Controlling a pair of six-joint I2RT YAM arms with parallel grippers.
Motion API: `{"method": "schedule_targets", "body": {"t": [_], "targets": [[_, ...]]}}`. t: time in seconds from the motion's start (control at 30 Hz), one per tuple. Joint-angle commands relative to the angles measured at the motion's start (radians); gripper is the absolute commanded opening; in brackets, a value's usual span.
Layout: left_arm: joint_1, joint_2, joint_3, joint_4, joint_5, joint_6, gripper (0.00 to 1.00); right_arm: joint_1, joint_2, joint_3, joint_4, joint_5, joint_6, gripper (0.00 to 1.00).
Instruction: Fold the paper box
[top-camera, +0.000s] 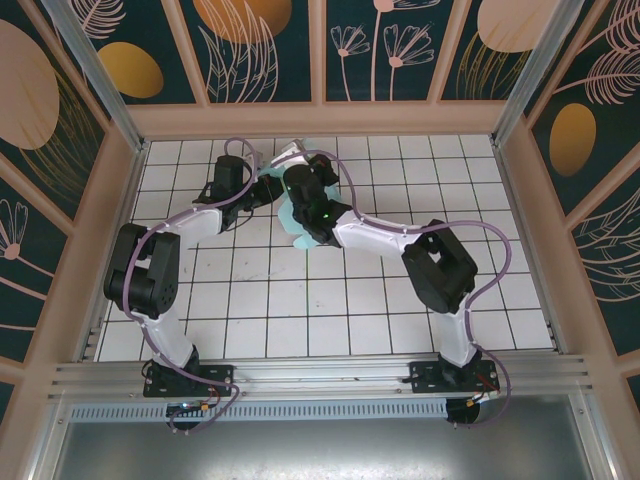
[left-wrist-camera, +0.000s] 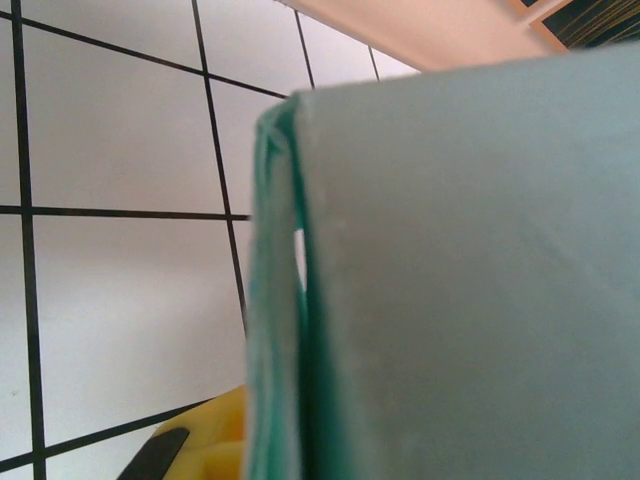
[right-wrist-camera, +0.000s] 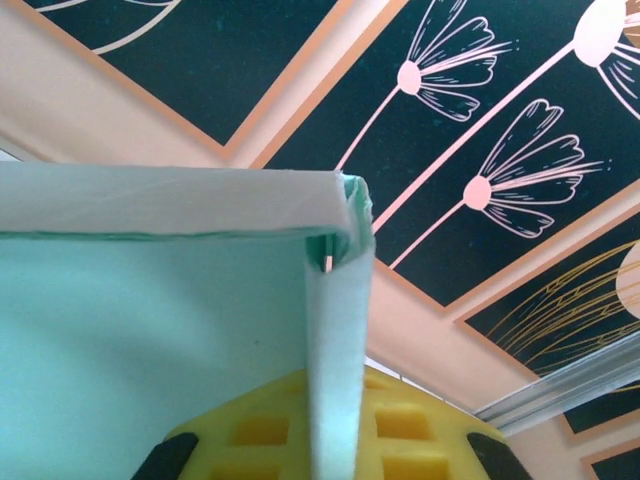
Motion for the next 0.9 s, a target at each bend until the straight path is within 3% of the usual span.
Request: {"method": "schedule_targets", "body": {"t": [0.0, 0.03, 0.07, 0.2, 0.33, 0.63, 0.87], "targets": [[-0.029, -0.038, 0.019, 0.098, 0.115, 0.031, 0.0, 0.017, 0.035, -0.028, 0.018, -0.044, -0.017, 0.0], [-0.029, -0.037, 0.023, 0.086, 0.102, 0.028, 0.0, 0.017, 0.017, -0.046, 0.014, -0.083, 0.003, 0.24], [-0.028, -0.033, 0.032, 0.059, 0.079, 0.025, 0.0, 0.016, -0.012, -0.063, -0.002, -0.13, 0.044, 0.41], [-0.029, -0.022, 0.053, 0.003, 0.01, 0.012, 0.0, -0.008, -0.13, -0.118, -0.088, -0.341, 0.227, 0.75], [-0.029, -0.008, 0.074, -0.031, -0.021, 0.005, 0.0, -0.018, -0.266, -0.252, -0.014, -0.56, 0.239, 0.96], [-0.029, 0.005, 0.1, -0.062, -0.026, 0.035, 0.0, -0.135, -0.539, -0.443, -0.002, -0.858, 0.345, 0.99], [-0.029, 0.019, 0.12, -0.076, -0.009, 0.046, 0.0, -0.297, -0.686, -0.524, 0.048, -1.167, 0.512, 0.92]]}}
